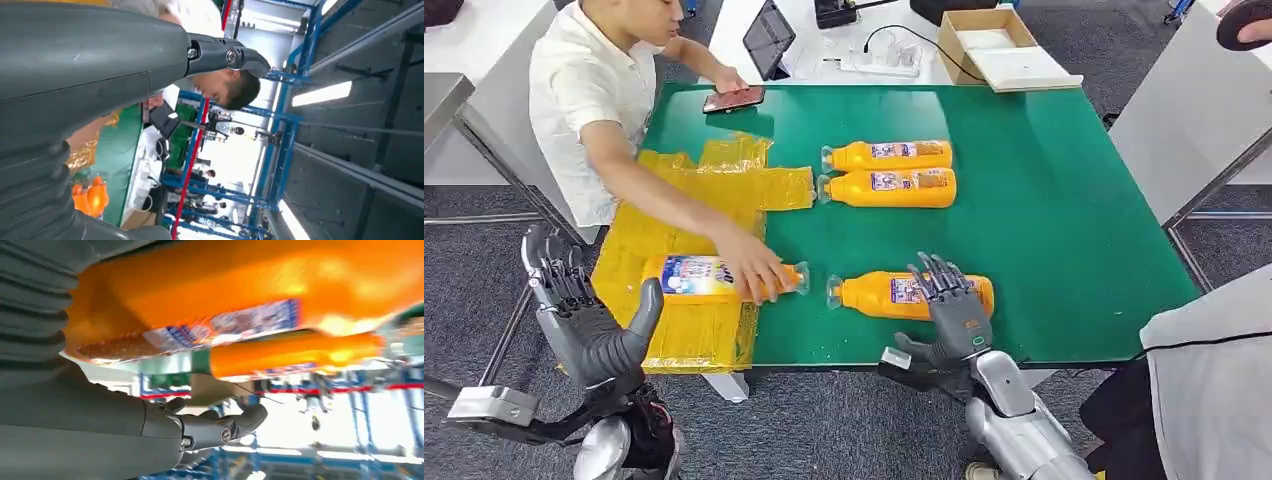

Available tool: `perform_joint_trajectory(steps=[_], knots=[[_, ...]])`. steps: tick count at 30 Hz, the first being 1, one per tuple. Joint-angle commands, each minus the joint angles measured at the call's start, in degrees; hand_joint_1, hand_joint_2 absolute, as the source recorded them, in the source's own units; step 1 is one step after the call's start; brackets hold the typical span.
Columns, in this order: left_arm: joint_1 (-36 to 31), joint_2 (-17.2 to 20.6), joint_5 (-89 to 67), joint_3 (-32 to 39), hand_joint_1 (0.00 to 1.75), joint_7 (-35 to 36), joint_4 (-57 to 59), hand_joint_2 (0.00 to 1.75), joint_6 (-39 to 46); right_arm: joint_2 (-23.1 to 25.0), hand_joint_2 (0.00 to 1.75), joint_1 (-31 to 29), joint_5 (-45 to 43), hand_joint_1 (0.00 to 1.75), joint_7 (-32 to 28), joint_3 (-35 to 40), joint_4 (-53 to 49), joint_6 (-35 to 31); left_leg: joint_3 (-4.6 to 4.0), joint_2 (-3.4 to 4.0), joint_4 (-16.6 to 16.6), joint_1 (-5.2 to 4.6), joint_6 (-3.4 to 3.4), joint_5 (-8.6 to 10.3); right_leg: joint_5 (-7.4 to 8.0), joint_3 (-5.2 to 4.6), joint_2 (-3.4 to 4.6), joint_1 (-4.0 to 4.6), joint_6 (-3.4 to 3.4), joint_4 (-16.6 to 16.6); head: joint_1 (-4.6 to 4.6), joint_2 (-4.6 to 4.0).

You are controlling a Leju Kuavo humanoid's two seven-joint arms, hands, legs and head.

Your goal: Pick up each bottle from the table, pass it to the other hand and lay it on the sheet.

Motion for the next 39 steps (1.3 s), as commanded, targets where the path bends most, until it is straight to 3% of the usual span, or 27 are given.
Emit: perform_joint_trajectory(steps=[1, 5, 16, 17, 18, 23, 32, 35, 36, 39], knots=[[0.27, 1.36, 0.02, -1.61, 0.00, 0.55, 1.04, 1.75, 0.59, 0.32, 1.75, -5.74, 2.64, 0.00, 4.00, -3.20, 10.40, 2.79, 0.35, 0.12, -0.05, 0.05, -0.13, -0.10, -0.07, 0.32, 0.01, 0.06, -0.14, -0.06, 0.00, 0.00], [0.20, 1.34, 0.10, -1.60, 0.00, 0.69, 1.34, 1.75, 0.53, 0.54, 1.75, -5.90, 2.28, 0.00, 4.08, -3.55, 11.07, 3.22, 0.16, 0.04, -0.03, 0.03, -0.08, -0.05, -0.04, 0.16, 0.00, 0.03, -0.09, -0.04, 0.00, 0.00], [-0.98, 1.19, 1.59, -1.77, 0.00, 2.05, 3.60, 1.75, -1.23, 0.95, 1.75, -10.76, -0.18, 0.03, 7.20, -5.06, 22.74, 18.99, 0.29, -0.03, -0.07, 0.03, -0.08, -0.01, -0.04, 0.28, -0.09, 0.04, -0.09, -0.09, 0.00, 0.00], [-1.06, 1.25, 1.63, -1.86, 0.00, 2.05, 3.70, 1.75, -1.35, 1.04, 1.75, -10.60, -1.10, 1.50, 6.20, -5.56, 22.72, 19.64, 0.39, -0.01, -0.09, 0.06, -0.11, -0.03, -0.04, 0.37, -0.09, 0.08, -0.13, -0.12, 0.00, 0.00], [-1.09, 1.32, 1.75, -1.96, 0.00, 2.04, 3.75, 1.75, -1.49, 1.27, 1.75, -10.51, -3.13, 1.75, 3.74, -6.62, 22.67, 20.52, 0.37, -0.03, -0.07, 0.05, -0.08, -0.01, -0.03, 0.36, -0.11, 0.07, -0.09, -0.12, 0.00, 0.00], [-1.41, 1.88, 2.70, -2.85, 0.00, 2.18, 4.54, 1.75, -2.32, 2.00, 1.75, -8.96, -12.43, 1.75, -4.46, -10.37, 21.06, 27.08, 0.70, -0.07, -0.09, 0.05, -0.05, 0.00, -0.03, 0.68, -0.17, 0.07, -0.13, -0.18, 0.00, 0.00], [-1.59, 2.30, 3.34, -3.58, 0.00, 3.01, 5.49, 1.75, -2.52, 1.83, 1.75, -7.49, -16.80, 1.75, -7.14, -10.44, 19.50, 29.49, 1.23, 0.02, -0.15, 0.10, -0.06, -0.12, -0.05, 1.12, -0.12, 0.14, -0.14, -0.26, 0.00, 0.00], [-1.86, 3.42, 2.18, -4.85, 0.00, 6.05, 7.80, 1.75, -1.50, 1.87, 1.75, -5.02, -21.80, 1.75, -11.10, -11.73, 16.10, 30.37, 1.23, 0.04, -0.13, 0.13, -0.10, -0.16, -0.04, 1.12, -0.06, 0.18, -0.14, -0.26, 0.00, 0.00], [-2.24, 4.00, -1.32, -5.80, 0.00, 10.36, 10.36, 1.75, 2.08, 2.66, 1.75, -2.23, -26.68, 1.75, -15.90, -14.21, 11.53, 29.48, 1.28, 0.02, -0.14, 0.12, -0.08, -0.17, -0.05, 1.15, -0.06, 0.18, -0.12, -0.25, 0.00, 0.00], [-2.29, 3.74, 2.27, -6.39, 0.00, 14.81, 18.06, 1.75, 1.55, 4.80, 1.75, 5.33, -32.61, 1.75, -19.02, -14.21, -4.59, 27.67, 1.43, -0.11, -0.31, 0.18, -0.15, -0.10, -0.05, 1.34, -0.23, 0.24, -0.19, -0.42, 0.00, 0.00]])
